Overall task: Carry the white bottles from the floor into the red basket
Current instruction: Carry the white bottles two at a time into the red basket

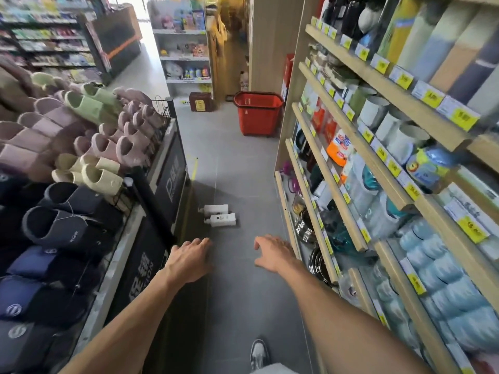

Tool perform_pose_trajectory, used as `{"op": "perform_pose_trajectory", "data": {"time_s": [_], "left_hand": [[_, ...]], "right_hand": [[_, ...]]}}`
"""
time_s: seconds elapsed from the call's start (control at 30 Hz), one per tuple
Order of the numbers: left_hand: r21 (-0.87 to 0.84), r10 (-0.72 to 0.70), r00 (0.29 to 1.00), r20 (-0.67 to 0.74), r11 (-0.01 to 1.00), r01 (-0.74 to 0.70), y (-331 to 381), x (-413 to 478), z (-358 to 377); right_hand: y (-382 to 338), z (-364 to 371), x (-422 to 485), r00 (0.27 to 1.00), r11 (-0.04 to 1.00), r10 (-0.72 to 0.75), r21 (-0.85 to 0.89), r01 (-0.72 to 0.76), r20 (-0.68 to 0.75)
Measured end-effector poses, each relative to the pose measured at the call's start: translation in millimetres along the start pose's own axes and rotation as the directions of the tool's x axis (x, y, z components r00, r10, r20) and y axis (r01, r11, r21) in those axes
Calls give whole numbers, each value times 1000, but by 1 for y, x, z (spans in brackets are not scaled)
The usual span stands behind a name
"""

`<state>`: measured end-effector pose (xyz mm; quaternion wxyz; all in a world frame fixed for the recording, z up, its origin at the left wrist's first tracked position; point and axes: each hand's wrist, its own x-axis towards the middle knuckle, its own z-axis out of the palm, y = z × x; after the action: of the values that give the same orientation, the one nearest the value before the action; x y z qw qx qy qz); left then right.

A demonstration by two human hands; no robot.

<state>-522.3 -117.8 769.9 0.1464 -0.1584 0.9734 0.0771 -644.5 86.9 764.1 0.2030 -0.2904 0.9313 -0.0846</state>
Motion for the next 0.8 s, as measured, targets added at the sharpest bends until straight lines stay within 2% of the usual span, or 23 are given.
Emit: {"op": "perform_pose_trajectory", "data": {"time_s": [0.27, 0.6, 0.8], "left_hand": [[-10, -85, 995, 47, 996, 85, -2, 72, -13], [-27, -83, 991, 104, 996, 87, -11, 167, -26], [-23, -53, 995, 88, 998, 55, -38, 238, -49]], "right_hand": [[35, -26, 79, 999, 1000, -25, 11, 25, 28], [47, -52, 173, 998, 999, -26, 34, 24, 59], [34, -71, 232, 998, 999, -8, 44, 6, 58]]}}
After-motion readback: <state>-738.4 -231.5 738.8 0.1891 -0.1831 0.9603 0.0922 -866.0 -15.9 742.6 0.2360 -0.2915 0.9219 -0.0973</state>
